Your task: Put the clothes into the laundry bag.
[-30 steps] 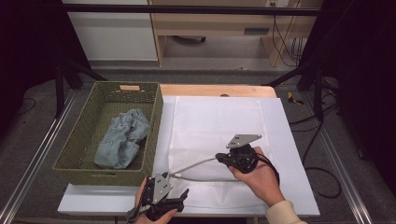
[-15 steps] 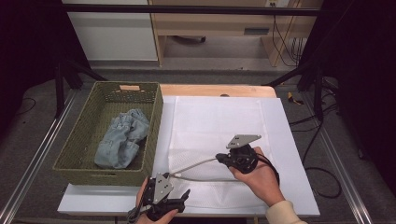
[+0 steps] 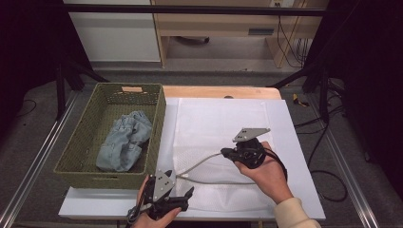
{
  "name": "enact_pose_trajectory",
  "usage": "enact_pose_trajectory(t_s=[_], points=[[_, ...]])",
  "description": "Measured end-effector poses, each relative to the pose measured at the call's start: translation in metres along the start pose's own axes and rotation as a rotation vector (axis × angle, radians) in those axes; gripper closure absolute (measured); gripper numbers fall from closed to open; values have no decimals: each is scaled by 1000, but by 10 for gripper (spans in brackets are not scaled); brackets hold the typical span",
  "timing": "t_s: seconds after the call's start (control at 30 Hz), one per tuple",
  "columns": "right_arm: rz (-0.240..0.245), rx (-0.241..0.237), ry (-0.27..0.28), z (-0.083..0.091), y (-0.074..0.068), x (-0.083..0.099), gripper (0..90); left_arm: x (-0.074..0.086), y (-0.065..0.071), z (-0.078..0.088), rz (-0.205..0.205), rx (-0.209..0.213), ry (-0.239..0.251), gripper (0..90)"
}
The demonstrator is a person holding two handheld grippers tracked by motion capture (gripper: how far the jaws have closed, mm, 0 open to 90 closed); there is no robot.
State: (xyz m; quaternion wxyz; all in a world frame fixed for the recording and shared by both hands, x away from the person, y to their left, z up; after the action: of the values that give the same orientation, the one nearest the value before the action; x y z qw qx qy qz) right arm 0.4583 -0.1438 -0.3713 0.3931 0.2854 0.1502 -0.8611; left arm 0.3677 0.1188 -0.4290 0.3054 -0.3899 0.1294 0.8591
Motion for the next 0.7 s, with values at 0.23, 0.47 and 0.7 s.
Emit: enact_pose_trajectory(t_s=[0.23,0.47,0.7], points=[[4,-10,17,8,1,-9,892,-33,-14,15,0,5,-14,117],[7,-28,17,3,2,-9,892,-48,-34,17,-4,-13,-35,114],[2,-44,8,-4,5,-10,892,-55,-55,20,15,-33,-44,113]])
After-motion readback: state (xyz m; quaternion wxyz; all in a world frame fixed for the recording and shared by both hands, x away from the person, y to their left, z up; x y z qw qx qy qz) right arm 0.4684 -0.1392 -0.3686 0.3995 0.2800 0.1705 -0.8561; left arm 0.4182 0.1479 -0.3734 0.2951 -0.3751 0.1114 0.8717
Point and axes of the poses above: each handheld gripper's, and its own axes: z roughly backward along the jaws, x roughly out of its underside, y roughly to its right, the point moved 1 cm from there along -z, roughly forward along the jaws, and after that the axes turned 12 degrees about -y, right-handed, at the moved point
